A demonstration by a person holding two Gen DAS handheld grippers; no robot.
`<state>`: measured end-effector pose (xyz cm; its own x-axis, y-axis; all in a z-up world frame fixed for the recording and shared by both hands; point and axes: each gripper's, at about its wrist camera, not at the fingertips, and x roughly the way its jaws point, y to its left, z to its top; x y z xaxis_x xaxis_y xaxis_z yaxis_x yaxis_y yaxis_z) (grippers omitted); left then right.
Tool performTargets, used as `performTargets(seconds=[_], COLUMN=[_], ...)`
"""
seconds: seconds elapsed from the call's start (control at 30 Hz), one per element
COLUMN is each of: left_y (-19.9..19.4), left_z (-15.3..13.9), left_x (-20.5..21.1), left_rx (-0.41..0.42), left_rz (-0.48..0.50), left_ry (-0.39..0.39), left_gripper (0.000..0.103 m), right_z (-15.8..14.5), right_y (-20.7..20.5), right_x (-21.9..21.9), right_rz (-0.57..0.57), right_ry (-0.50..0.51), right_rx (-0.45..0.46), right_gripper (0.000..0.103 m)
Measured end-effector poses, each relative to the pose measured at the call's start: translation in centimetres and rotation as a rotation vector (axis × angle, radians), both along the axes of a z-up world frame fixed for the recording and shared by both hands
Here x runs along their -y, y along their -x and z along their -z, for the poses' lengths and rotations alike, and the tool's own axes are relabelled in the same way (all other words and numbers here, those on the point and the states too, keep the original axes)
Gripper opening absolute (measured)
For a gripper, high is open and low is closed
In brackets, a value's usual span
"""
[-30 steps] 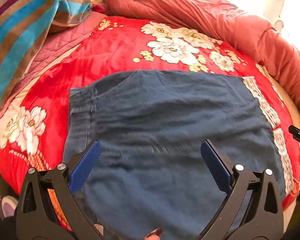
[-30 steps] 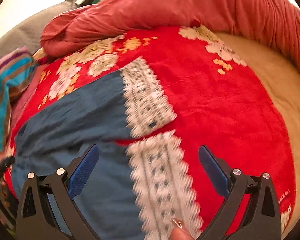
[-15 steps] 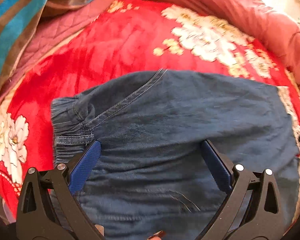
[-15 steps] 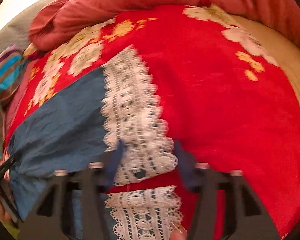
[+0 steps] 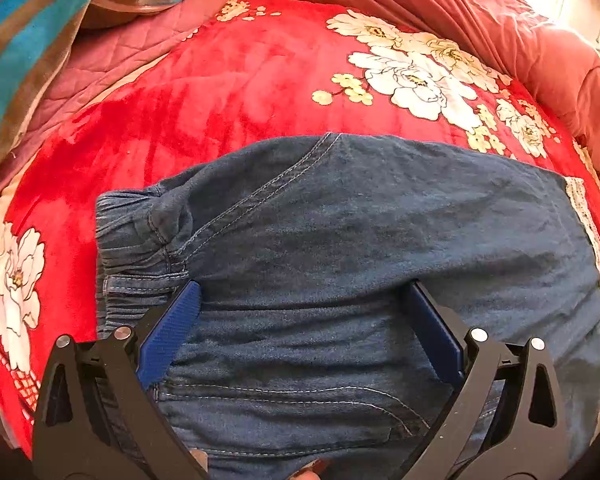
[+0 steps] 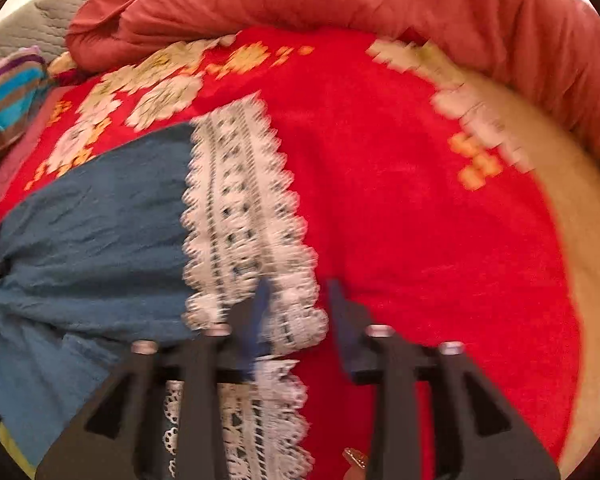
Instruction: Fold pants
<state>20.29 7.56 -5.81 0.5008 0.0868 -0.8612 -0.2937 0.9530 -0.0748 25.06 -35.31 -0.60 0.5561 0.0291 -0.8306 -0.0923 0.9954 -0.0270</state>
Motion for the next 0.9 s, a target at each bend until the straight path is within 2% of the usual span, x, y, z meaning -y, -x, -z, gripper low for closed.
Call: performTargets(seconds=[0.1, 0.17, 0.23, 0.33, 0.43, 0.5, 0.57, 0.63, 0.77, 0.9], left_y=[1.0, 1.8, 2.5, 2.5, 2.3, 2.3, 2.5, 2.5, 3.0, 3.8], left_z=[-1.5, -2.8, -4.0, -3.8, -2.3, -1.2, -0.7, -0.8, -0.9, -2.7], left_x=[-0.7, -1.0, -1.2, -2.1, -4.0, -5.2, -6.0, -6.0, -6.0, -6.3], left_rx=[0.052, 0.101, 0.139, 0.101, 0.047, 0.016, 0.024, 0.031, 0.055, 0.131], left_rz=[-0.004, -0.021, -0.027, -0.051, -0.110, -0.132, -0.137, -0.124, -0.114, -0.116], left_ry=[0.059, 0.053, -0.002, -0.070, -0.040, 0.015, 0.058, 0.065, 0.070, 0.089], left_gripper=[0.094, 0.094, 0.094, 0.094, 0.094, 0.094, 0.094, 0.094, 0.094, 0.094], right_z=[-2.7, -3.9, -4.0, -2.9, -1.0, 1.2, 3.4, 4.5, 3.4, 0.6], right_y=[0.6, 0.9, 0.5, 0.1, -0.9, -2.0, -3.0, -3.4, -3.5, -2.9], right_x=[-1.3, -3.5, -6.7, -11.4, -16.2, -18.8, -20.2, -20.5, -20.6, -21.5], right_rz=[-0.022, -0.095, -0.216, -0.340, -0.443, -0.462, -0.443, -0.426, -0.430, -0.484], right_ry=[0.034, 0.016, -0.012, -0.010, -0.050, -0.040, -0.004, 0.010, 0.021, -0.029], right_rx=[0.099, 0.131, 0.114, 0.074, 0.011, -0.052, -0.118, -0.109, -0.099, -0.018], right_gripper=[0.058, 0.058, 0.058, 0.058, 0.058, 0.058, 0.058, 0.065, 0.068, 0.068])
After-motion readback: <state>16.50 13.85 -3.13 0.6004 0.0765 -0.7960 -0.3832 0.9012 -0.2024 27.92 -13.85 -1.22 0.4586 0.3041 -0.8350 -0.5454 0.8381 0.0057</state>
